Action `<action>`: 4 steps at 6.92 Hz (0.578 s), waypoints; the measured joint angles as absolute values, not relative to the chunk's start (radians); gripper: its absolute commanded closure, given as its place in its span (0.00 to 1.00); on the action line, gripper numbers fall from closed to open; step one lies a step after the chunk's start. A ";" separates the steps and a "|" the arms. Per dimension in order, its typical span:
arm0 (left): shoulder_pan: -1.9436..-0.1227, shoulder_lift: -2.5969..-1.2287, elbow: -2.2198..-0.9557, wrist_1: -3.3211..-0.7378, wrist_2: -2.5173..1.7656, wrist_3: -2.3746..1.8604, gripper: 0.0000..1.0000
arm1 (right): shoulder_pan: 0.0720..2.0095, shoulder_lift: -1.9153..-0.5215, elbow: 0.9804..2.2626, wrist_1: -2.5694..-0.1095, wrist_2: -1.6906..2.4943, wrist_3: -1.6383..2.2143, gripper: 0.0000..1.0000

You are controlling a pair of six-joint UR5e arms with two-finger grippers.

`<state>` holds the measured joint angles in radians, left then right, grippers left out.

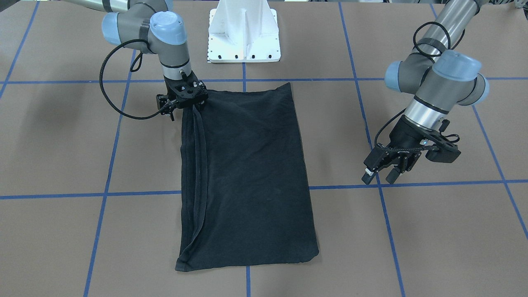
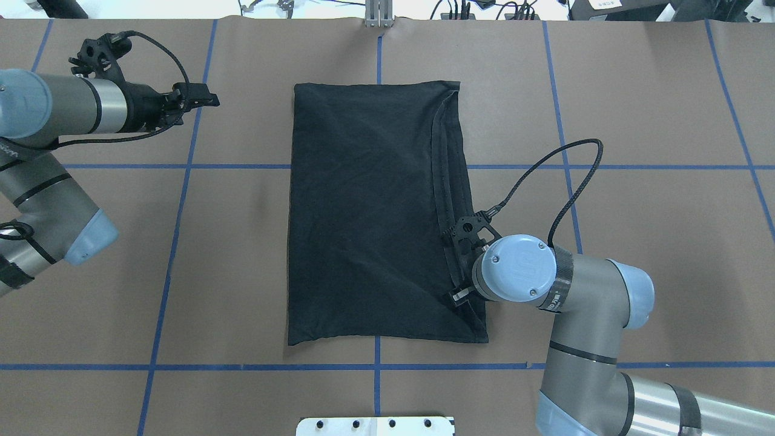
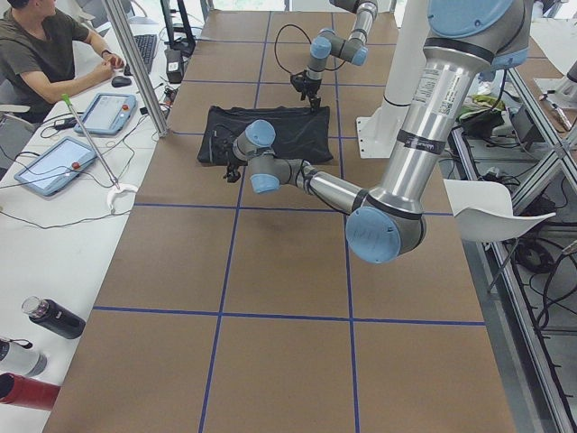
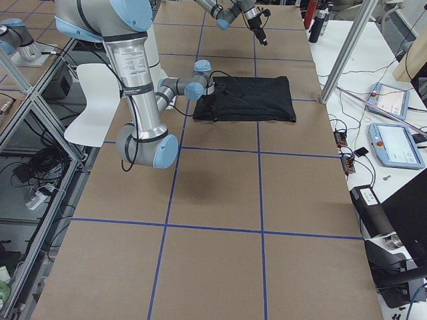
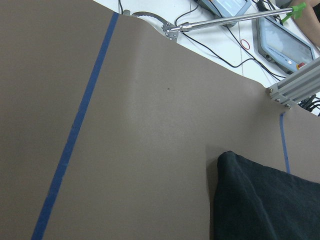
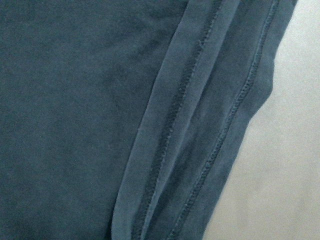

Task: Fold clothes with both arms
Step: 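Hold the right gripper at the side edge, adjusting it slightly, then slide the right gripper along the shirt's side edge away from the robot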

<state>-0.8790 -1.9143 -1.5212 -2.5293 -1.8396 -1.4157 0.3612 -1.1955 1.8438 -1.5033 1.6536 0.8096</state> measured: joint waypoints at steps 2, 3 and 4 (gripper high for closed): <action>-0.878 -1.917 -1.520 -2.529 -1.840 -1.417 0.00 | 0.370 -1.202 1.842 -1.506 1.656 0.808 0.00; -0.878 -1.918 -1.521 -2.529 -1.840 -1.417 0.00 | 0.382 -1.212 1.841 -1.512 1.666 0.806 0.00; -0.878 -1.919 -1.522 -2.529 -1.840 -1.417 0.00 | 0.399 -1.228 1.842 -1.514 1.680 0.803 0.00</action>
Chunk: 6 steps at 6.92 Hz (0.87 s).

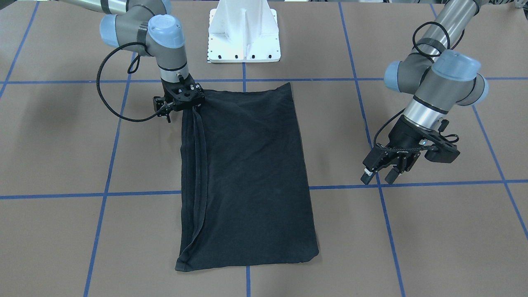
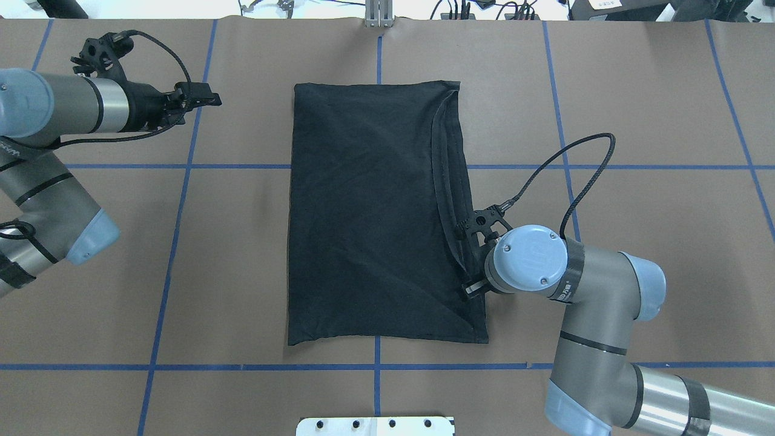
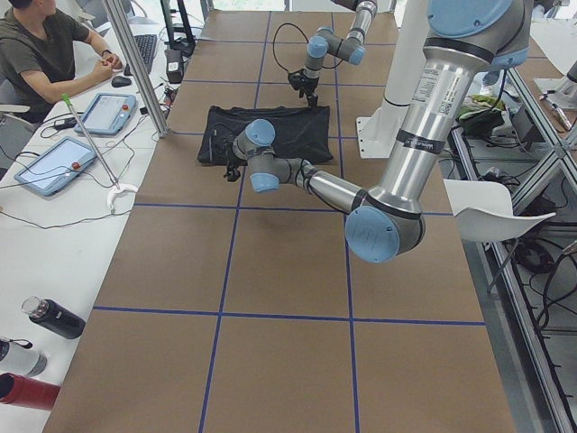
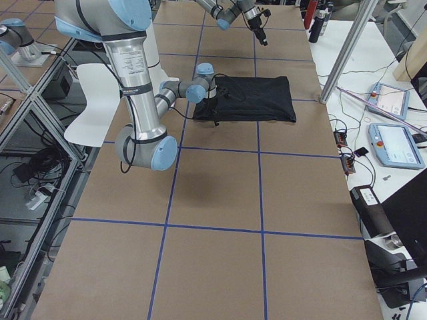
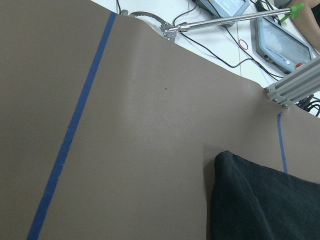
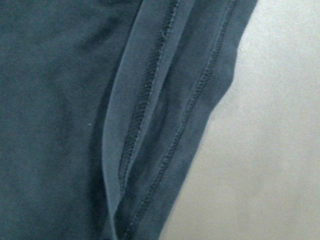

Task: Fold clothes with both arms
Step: 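Slide the right gripper along the shirt's side edge away from the robot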

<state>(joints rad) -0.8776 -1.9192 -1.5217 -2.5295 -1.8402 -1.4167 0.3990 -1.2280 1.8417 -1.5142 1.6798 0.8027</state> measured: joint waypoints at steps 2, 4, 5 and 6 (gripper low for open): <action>-0.878 -1.921 -1.526 -2.530 -1.840 -1.417 0.00 | 0.435 -1.257 1.845 -1.515 1.713 0.796 0.00; -0.879 -1.921 -1.534 -2.529 -1.841 -1.417 0.00 | 0.481 -1.258 1.860 -1.516 1.774 0.794 0.00; -0.879 -1.921 -1.535 -2.528 -1.841 -1.417 0.00 | 0.501 -1.244 1.869 -1.517 1.802 0.795 0.00; -0.878 -1.921 -1.535 -2.528 -1.841 -1.417 0.00 | 0.507 -1.211 1.868 -1.526 1.810 0.797 0.00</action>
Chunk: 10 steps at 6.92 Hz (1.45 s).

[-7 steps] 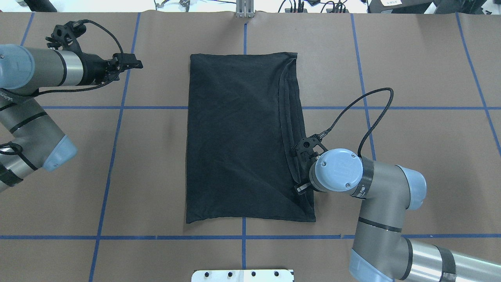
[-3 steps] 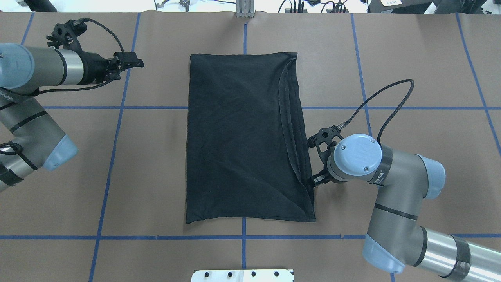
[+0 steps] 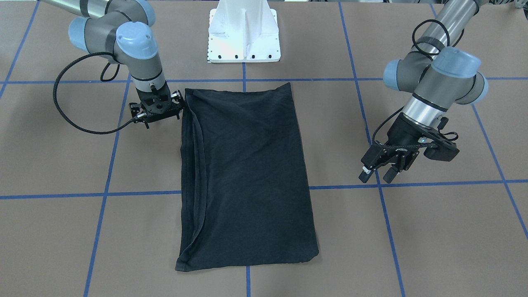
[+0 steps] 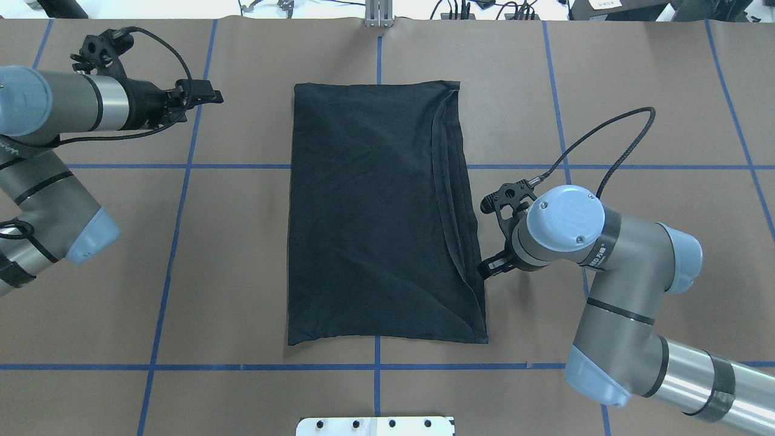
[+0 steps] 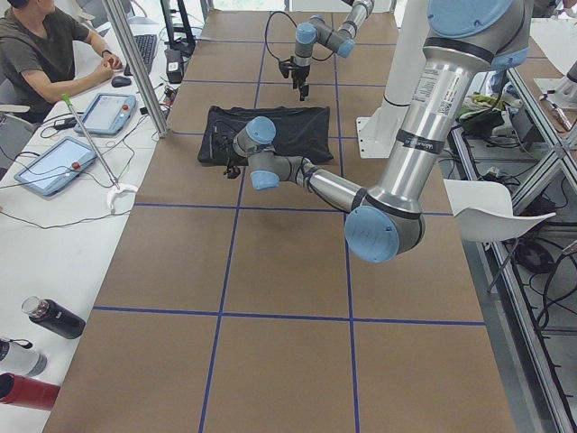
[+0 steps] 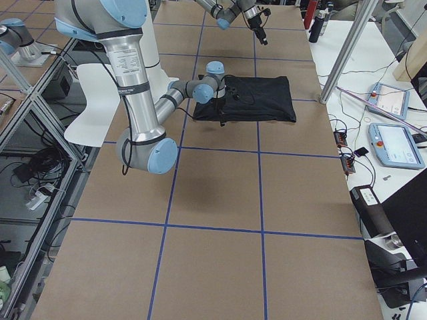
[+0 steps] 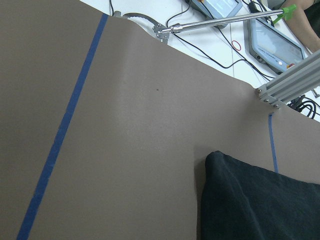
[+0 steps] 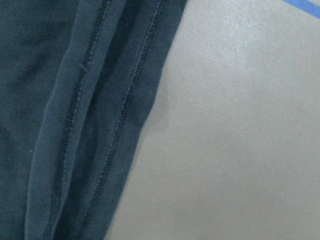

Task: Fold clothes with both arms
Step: 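Slide the right gripper along the shirt's side edge away from the robot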

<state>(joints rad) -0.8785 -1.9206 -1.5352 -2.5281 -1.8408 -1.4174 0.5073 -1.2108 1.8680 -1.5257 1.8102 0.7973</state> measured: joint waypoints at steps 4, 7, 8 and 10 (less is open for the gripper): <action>-0.879 -1.918 -1.534 -2.528 -1.841 -1.416 0.00 | 0.480 -1.094 1.798 -1.563 1.774 0.805 0.00; -0.879 -1.918 -1.536 -2.528 -1.841 -1.417 0.00 | 0.468 -1.064 1.744 -1.563 1.771 0.807 0.00; -0.879 -1.918 -1.536 -2.528 -1.841 -1.417 0.00 | 0.467 -1.064 1.734 -1.564 1.773 0.807 0.00; -0.879 -1.918 -1.537 -2.528 -1.841 -1.417 0.00 | 0.465 -1.069 1.720 -1.566 1.777 0.807 0.00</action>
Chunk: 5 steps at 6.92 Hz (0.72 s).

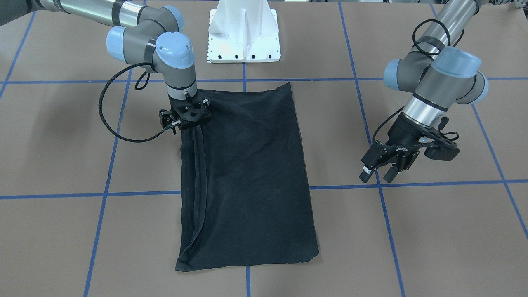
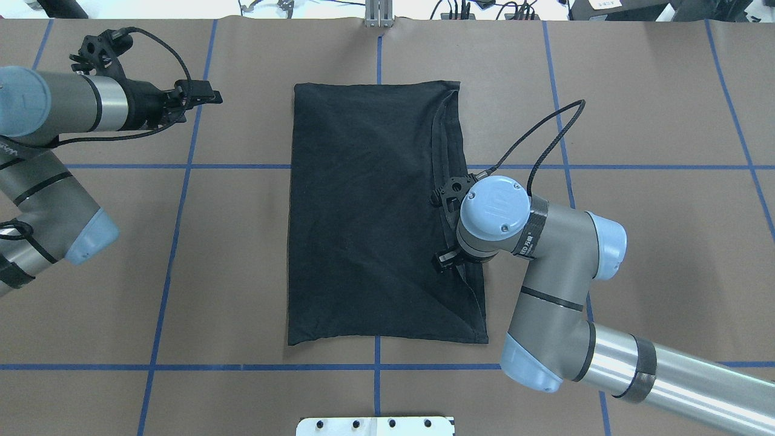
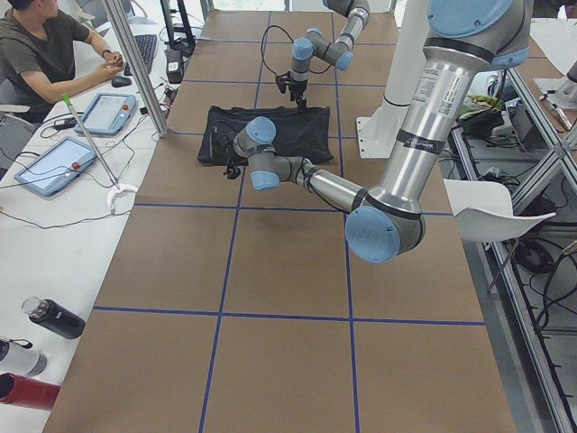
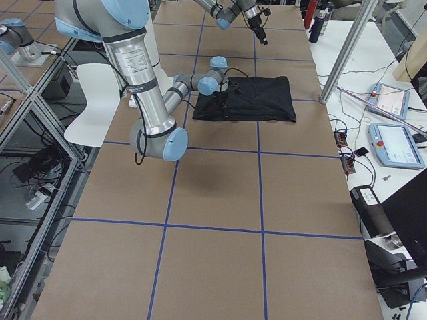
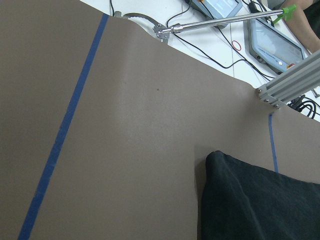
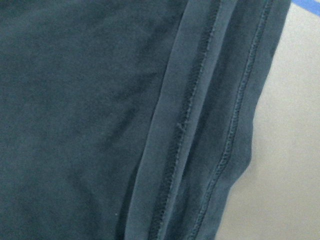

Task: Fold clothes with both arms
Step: 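Slide the right gripper along the shirt's side edge away from the robot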

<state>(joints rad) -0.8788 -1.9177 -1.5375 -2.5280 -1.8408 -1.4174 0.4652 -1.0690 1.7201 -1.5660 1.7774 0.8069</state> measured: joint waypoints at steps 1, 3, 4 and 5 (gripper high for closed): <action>-0.878 -1.918 -1.538 -2.528 -1.841 -1.417 0.00 | 0.465 -1.071 1.715 -1.567 1.780 0.807 0.00; -0.878 -1.920 -1.537 -2.528 -1.841 -1.417 0.00 | 0.465 -1.072 1.708 -1.567 1.782 0.807 0.00; -0.877 -1.920 -1.537 -2.528 -1.841 -1.417 0.00 | 0.466 -1.074 1.708 -1.568 1.784 0.806 0.00; -0.877 -1.920 -1.537 -2.528 -1.841 -1.417 0.00 | 0.469 -1.077 1.707 -1.569 1.786 0.803 0.00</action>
<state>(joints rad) -0.8775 -1.9201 -1.5370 -2.5280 -1.8408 -1.4174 0.4694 -1.0775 1.7075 -1.5695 1.7861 0.8030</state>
